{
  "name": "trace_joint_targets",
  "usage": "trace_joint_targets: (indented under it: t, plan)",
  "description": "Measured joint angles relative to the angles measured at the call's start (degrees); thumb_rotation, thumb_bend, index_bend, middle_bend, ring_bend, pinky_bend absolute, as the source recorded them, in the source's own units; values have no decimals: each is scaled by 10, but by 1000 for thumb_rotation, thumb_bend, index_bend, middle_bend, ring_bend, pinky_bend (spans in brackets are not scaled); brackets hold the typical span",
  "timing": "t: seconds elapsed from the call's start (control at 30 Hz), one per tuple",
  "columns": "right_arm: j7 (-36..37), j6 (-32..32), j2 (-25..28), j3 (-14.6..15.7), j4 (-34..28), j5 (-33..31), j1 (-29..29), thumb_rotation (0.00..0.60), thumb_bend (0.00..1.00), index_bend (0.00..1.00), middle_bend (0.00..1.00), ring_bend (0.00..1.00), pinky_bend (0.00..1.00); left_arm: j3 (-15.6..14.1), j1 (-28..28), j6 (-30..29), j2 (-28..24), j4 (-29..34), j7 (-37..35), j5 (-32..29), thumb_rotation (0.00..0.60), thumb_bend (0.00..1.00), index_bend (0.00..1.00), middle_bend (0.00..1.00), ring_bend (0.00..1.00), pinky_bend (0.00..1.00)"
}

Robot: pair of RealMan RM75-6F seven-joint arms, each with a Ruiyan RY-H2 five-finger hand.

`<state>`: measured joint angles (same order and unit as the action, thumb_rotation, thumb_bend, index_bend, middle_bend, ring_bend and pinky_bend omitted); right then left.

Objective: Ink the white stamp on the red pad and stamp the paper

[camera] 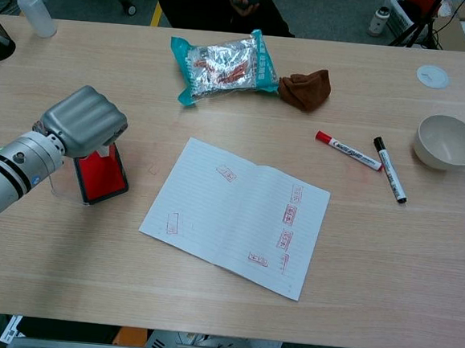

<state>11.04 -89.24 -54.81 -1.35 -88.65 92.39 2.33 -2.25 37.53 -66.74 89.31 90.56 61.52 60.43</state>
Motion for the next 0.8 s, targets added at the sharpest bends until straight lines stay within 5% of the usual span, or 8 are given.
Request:
trace_joint_targets:
  t: [0.4,0.8]
  plan:
    - [5,8,-1,-1,6,-2,5,600,201,245,365,287,318,-7,12,-16,-5,108,47,54,600,258,636,1000,1000,1000]
    - [5,6,4,-2,5,-8,2,600,200,245,365,287,318,9,34,-2,67,84,98,27,600,258,639,1000,1000,1000]
